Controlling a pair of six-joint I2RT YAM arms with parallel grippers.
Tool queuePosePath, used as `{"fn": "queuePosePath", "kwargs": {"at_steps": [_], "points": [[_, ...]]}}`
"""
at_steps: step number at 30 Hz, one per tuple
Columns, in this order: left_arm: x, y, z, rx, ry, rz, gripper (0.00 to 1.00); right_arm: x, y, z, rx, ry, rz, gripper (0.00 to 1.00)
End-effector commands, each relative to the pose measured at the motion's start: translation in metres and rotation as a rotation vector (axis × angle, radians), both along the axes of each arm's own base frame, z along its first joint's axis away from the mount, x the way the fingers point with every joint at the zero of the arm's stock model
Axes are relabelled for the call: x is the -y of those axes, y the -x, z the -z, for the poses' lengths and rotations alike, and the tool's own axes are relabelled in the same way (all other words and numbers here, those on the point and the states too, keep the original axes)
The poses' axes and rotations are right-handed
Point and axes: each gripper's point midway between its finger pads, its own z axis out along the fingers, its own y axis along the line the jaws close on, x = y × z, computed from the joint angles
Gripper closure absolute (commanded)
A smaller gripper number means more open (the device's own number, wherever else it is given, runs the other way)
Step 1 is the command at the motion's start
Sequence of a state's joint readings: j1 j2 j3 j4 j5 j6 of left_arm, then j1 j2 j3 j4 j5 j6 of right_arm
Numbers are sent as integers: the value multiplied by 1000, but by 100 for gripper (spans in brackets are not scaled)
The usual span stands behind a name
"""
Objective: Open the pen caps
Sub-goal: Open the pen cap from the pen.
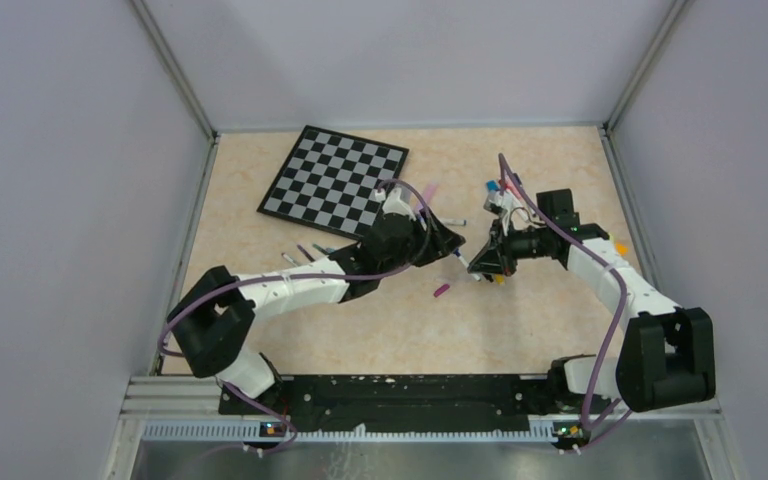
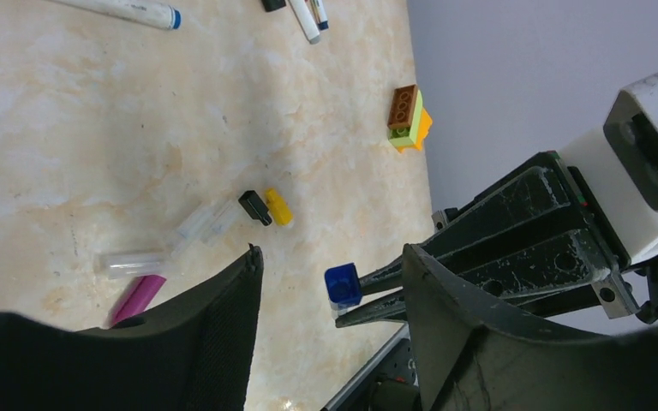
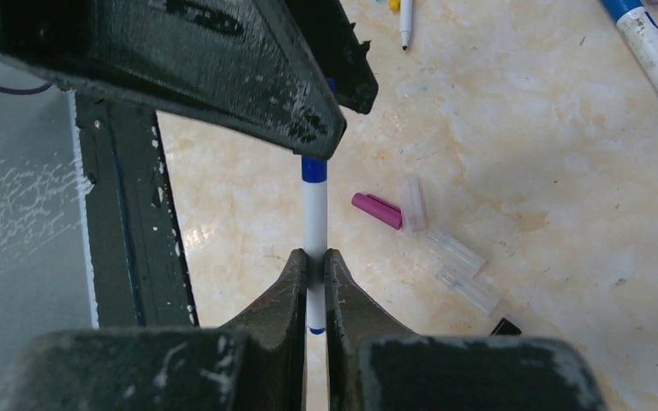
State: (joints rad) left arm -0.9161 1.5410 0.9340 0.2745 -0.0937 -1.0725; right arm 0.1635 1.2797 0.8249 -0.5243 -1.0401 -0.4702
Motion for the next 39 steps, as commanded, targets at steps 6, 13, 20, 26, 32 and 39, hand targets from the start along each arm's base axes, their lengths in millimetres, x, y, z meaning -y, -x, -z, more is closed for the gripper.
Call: {"fn": "queuePosePath", "kwargs": {"at_steps": [6,13,20,26,32,39], "points": [[24,5,-7,-23,32,6,55,-6,-8,-9,63,5,-18,100],[27,6,-4,-23,20,16,90,-7,-6,-10,72,8,-26,100],[26,10,-4,-1,20,42,100,-8,-5,-12,80,-3,-23,77],[27,16,-9,31,62,75,100,-9,-3,-9,60,-18,-21,46],[32,20,-14,45,102,114,100,-15,0,-5,32,-21,-36,47],[34,21,-19,61,120,124,92,-19,1,-1,2,-6,-51,100]]}}
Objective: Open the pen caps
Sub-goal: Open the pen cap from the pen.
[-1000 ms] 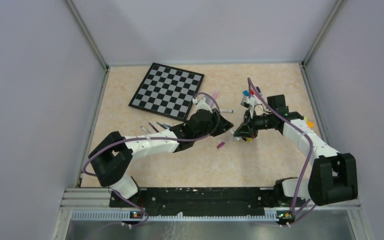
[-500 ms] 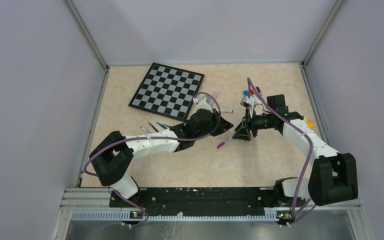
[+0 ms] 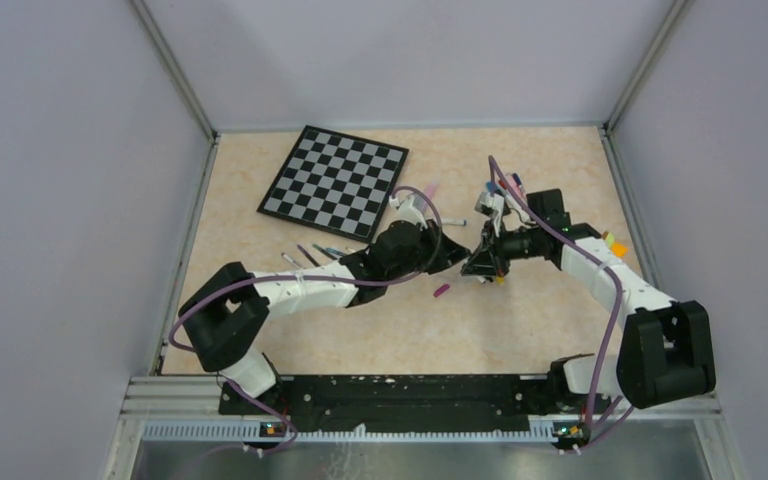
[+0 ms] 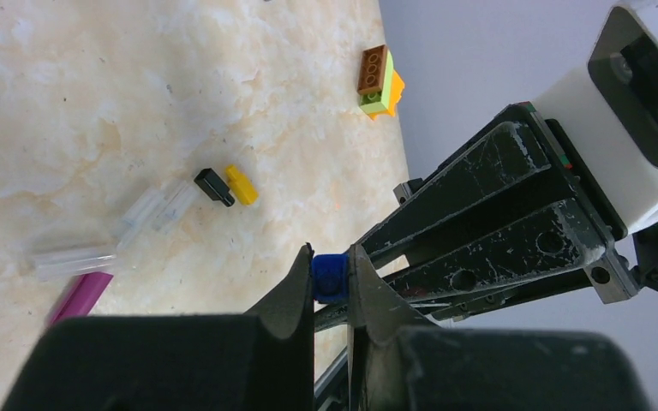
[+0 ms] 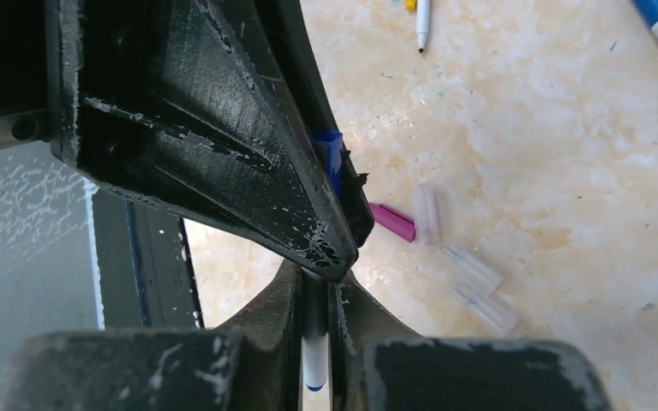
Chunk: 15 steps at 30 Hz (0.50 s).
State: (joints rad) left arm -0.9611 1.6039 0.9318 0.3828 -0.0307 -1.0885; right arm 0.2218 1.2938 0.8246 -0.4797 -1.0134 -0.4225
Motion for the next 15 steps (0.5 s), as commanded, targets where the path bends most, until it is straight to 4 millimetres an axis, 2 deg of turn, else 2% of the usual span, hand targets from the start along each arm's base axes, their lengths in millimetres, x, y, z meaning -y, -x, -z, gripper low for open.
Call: {"fn": "queuePosePath", "kwargs": {"at_steps": [1,4,7,11,15], "points": [[4,1,-22,58,67,20,81,-5,-2,-3,9,-14,-28,100],[1,0,-23,56,67,17,60,-6,0,-5,12,-18,-35,100],[-5,-2,-23,50,71,-2,47,-6,0,-6,14,-19,-36,100],[-11,-5,-22,41,61,-20,46,-5,0,-5,13,-19,-37,100],[-13,-7,-21,31,45,-38,51,-5,1,-5,13,-19,-39,100]]}}
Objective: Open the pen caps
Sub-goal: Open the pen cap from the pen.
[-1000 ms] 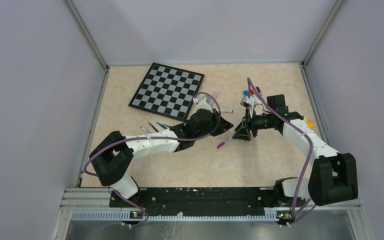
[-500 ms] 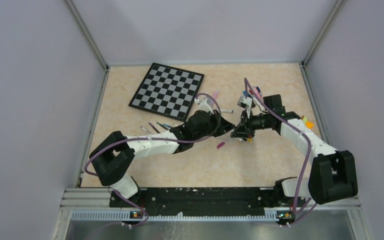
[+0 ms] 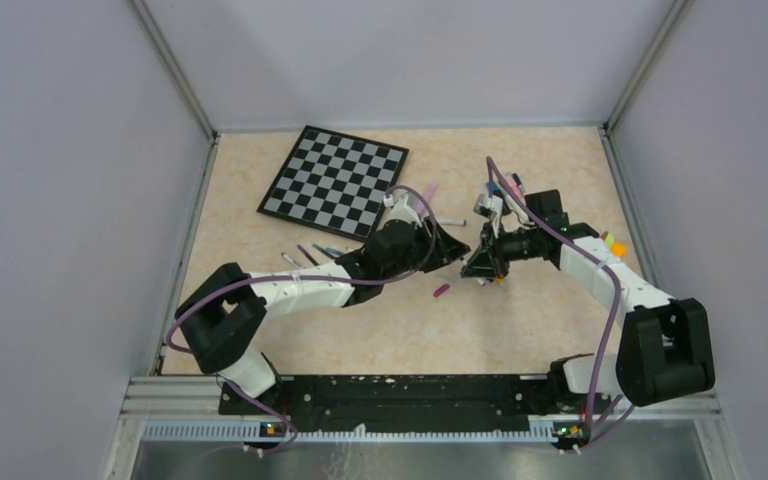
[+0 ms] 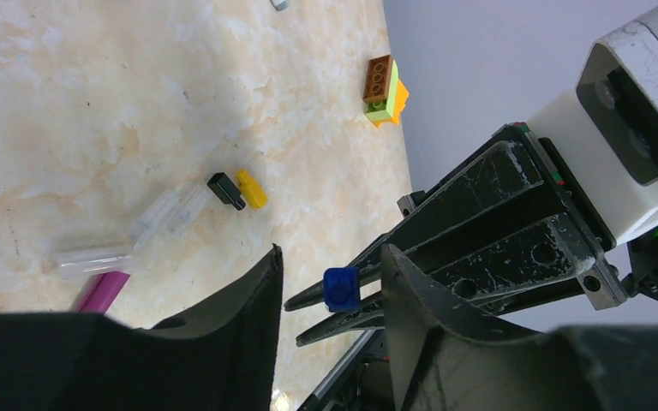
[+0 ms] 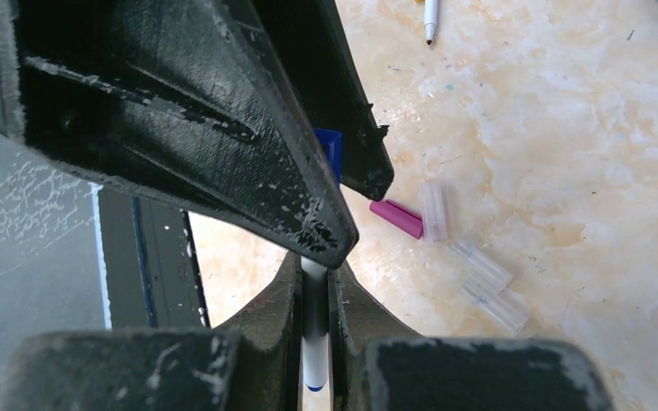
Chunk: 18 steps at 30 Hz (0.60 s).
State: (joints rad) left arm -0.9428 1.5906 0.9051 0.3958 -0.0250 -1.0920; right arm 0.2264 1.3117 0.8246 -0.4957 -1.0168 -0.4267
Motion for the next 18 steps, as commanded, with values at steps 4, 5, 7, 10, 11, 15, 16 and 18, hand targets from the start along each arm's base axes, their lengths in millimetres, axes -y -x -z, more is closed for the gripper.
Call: {"fn": "queuePosePath", "kwargs": {"at_steps": [4,5,7,10,11,15,16,18], "points": [[-6,-4,-23,33,34,-30,60,-5,-2,-9,38,-24,-32,100],[-6,-4,-22,32,30,-30,63,-5,-2,-9,40,-23,-33,100],[-6,-5,-22,33,24,-30,74,-5,-1,-8,39,-21,-36,100],[-7,-6,-23,43,14,-33,100,-6,0,-7,40,-16,-42,100],[-8,-6,-24,48,11,-37,100,-6,0,-6,40,-12,-44,100],[-29,-14,-30,71,10,-121,100,-8,4,-2,32,0,-58,100],[-39,-17,-31,72,17,-158,100,-8,5,-1,29,5,-62,100],[-64,-24,-36,83,45,-245,100,-11,9,3,23,15,-81,100]]}}
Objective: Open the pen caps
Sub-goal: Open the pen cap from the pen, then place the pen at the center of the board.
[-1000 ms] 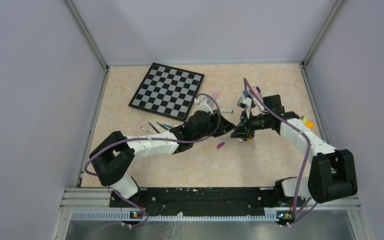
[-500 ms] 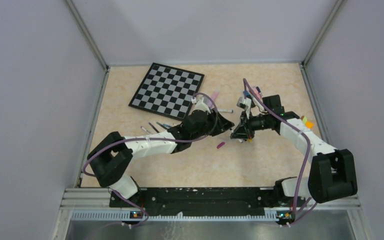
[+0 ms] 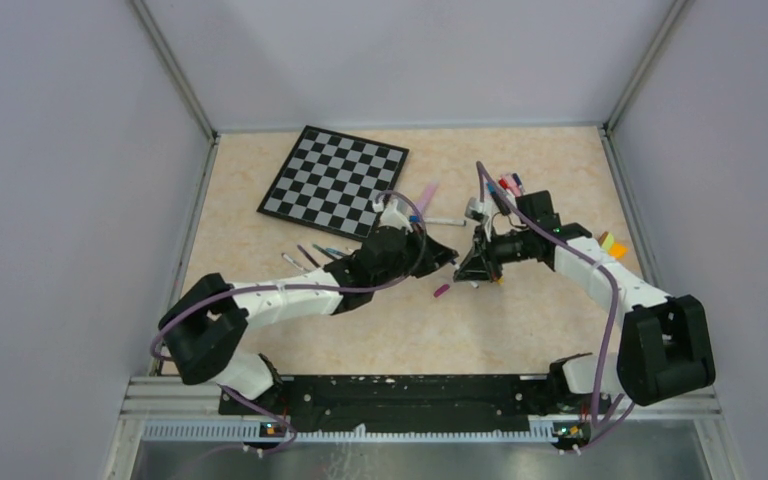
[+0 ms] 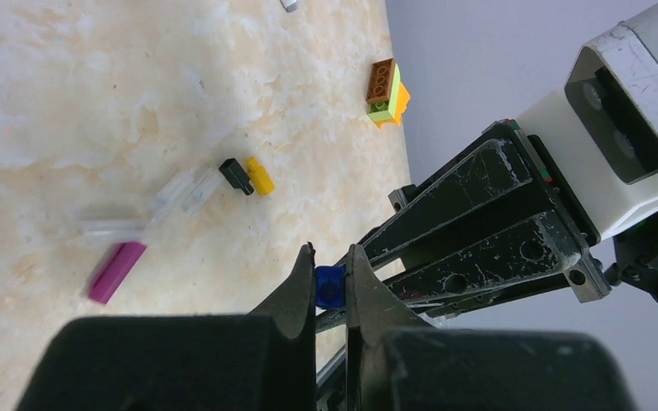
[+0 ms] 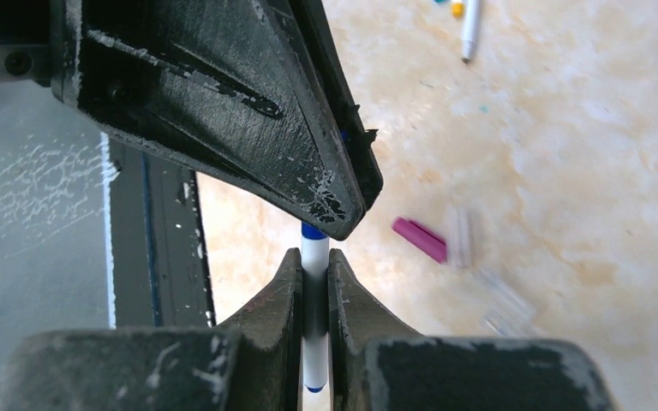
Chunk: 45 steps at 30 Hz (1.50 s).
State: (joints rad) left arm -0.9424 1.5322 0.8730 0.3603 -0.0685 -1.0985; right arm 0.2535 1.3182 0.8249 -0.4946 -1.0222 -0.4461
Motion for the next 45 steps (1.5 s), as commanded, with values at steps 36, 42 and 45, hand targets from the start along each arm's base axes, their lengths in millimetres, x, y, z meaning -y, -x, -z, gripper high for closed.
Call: {"fn": "queuePosePath", "kwargs": {"at_steps": [36,42,45], "points": [[-247,50,-4,271,-195,-353,100,-116,-109,43,102,404,-8,90],[-259,54,-4,292,-231,-376,99,-140,-128,69,32,449,-5,87],[-261,55,-2,292,-244,-378,99,-146,-129,79,14,467,-3,86]]}}
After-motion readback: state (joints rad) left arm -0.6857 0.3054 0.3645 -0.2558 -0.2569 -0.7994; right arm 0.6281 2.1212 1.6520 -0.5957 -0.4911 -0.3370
